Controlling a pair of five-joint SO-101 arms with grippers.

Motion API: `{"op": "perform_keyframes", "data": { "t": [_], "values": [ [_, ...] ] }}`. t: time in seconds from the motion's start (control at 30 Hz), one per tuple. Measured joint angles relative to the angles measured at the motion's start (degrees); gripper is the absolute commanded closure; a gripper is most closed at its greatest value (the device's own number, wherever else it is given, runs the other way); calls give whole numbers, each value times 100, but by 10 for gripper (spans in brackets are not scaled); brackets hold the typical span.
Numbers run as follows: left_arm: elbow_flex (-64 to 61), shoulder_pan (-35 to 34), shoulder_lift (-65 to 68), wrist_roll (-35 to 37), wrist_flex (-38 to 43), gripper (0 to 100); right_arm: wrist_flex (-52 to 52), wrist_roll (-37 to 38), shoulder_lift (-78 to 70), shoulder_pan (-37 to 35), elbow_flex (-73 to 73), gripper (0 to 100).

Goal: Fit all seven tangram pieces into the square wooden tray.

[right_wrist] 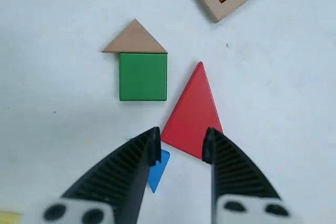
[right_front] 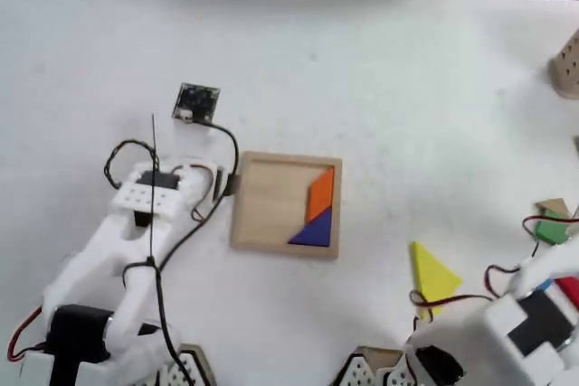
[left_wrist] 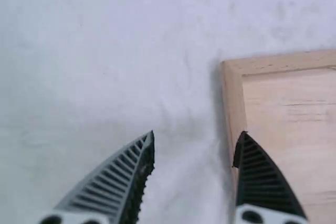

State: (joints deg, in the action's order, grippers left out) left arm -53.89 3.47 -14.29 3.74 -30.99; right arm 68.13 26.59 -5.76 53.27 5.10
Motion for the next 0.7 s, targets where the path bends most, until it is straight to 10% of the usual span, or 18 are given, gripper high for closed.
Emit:
{"op": "perform_keyframes", "data": {
  "t": [0.33,0.7],
  "values": [
    [0,0,0,-35,0,747,70,26,-1600,-35,-1389,865],
    [0,0,0,-35,0,745,290,2163,-2031,-993,-1582,861]
  ]
}}
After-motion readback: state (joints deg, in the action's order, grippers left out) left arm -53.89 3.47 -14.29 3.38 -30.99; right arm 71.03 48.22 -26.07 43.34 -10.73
